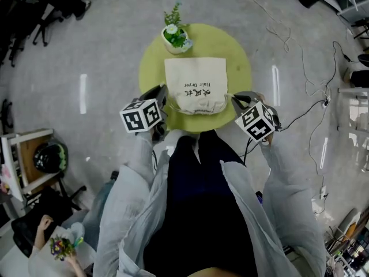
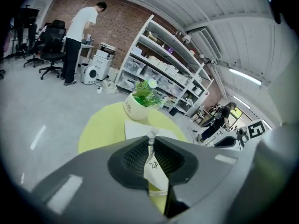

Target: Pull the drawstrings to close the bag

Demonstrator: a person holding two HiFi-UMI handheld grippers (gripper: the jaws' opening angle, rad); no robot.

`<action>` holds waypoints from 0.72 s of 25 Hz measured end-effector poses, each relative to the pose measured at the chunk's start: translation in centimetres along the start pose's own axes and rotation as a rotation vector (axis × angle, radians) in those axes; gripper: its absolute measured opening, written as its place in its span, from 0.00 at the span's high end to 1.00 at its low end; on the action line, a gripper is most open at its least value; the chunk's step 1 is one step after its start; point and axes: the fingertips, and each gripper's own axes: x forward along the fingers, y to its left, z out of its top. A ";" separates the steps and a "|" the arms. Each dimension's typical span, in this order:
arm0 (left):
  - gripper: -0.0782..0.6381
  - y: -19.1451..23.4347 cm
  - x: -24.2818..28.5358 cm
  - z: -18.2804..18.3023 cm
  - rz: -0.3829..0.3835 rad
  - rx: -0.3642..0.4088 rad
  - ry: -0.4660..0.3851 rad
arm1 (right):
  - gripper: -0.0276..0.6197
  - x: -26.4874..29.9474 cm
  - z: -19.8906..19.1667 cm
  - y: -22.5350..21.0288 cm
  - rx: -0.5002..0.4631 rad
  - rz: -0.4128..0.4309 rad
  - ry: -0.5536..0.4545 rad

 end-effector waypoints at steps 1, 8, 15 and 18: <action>0.81 -0.6 0.5 -0.2 -0.013 0.007 0.011 | 0.94 0.3 0.5 0.0 0.022 0.005 -0.019; 0.81 -3.5 3.1 -1.5 -0.061 0.049 0.081 | 0.93 2.8 2.5 0.5 0.106 0.036 -0.078; 0.63 -5.6 4.1 -3.2 -0.147 0.109 0.158 | 0.67 4.4 1.4 1.4 0.252 0.148 -0.078; 0.42 -6.4 4.1 -4.0 -0.204 0.143 0.193 | 0.46 4.6 0.6 1.5 0.288 0.172 -0.067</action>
